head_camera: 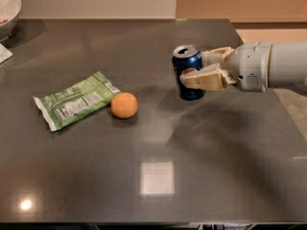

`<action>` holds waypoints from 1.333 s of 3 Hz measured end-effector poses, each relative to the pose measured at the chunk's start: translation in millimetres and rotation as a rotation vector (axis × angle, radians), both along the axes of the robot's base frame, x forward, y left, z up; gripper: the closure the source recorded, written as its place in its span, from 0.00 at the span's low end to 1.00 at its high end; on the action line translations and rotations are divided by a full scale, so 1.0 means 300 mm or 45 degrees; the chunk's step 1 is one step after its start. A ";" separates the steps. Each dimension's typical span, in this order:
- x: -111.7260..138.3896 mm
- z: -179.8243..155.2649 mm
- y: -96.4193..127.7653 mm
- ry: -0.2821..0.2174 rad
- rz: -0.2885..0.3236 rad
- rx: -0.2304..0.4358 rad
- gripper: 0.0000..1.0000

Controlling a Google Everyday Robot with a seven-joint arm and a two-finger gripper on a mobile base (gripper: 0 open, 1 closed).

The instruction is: Place pepsi can upright

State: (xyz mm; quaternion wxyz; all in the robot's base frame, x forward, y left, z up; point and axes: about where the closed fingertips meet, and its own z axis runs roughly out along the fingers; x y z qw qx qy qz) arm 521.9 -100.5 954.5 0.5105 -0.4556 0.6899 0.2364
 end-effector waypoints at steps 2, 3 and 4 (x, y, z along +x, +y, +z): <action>0.003 -0.054 -0.001 -0.023 0.013 0.128 1.00; 0.008 -0.101 -0.003 0.007 0.008 0.172 1.00; 0.012 -0.143 -0.006 0.031 0.003 0.205 1.00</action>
Offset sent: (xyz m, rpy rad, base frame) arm 0.0043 -0.0065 -0.0328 0.1590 -0.0003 0.0014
